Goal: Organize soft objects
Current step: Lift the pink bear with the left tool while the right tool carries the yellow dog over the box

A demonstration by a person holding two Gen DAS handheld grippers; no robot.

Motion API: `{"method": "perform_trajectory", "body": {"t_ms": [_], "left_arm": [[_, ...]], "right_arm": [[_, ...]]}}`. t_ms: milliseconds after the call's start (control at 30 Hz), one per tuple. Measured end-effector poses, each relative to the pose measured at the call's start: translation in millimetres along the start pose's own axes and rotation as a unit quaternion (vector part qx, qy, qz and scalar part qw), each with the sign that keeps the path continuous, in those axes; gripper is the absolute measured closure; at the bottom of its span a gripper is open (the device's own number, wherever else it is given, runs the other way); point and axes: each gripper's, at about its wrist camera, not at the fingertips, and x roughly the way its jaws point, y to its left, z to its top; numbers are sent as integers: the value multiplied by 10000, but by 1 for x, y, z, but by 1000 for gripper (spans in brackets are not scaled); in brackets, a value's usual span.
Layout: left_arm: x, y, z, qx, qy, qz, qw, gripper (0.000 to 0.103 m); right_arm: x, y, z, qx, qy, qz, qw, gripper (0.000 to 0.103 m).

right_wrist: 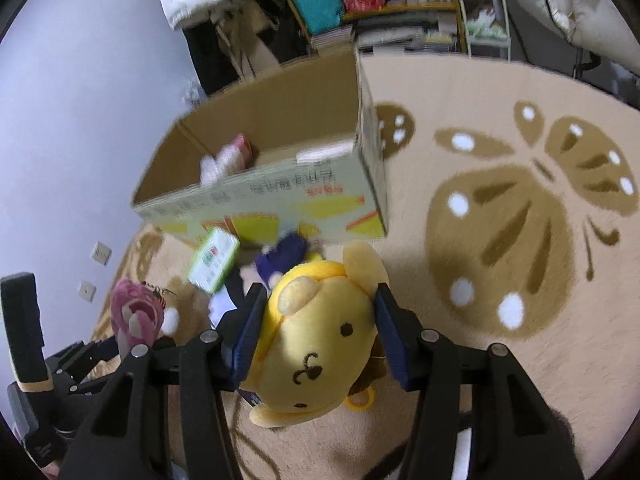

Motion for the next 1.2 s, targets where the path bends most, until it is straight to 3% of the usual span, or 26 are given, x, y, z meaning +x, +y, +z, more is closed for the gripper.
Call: {"method": "perform_trajectory", "body": {"t_ms": [133, 267, 400, 533, 1200], "left_arm": [[-24, 4, 1, -99, -490, -39, 9987, 51], [-61, 1, 8, -77, -1251, -25, 9921, 51], [-81, 3, 16, -134, -1675, -40, 9858, 51], [-88, 4, 24, 9, -1977, 248, 9799, 51], [-84, 14, 80, 221, -2467, 450, 9678, 51]], "right_arm": [[-22, 4, 2, -53, -484, 74, 9988, 46], [-40, 13, 5, -188, -967, 182, 9950, 46], [-50, 23, 7, -363, -1358, 191, 9899, 46], [-61, 27, 11, -504, -1729, 120, 9836, 46], [-38, 50, 62, -1273, -2200, 8, 9671, 46]]}}
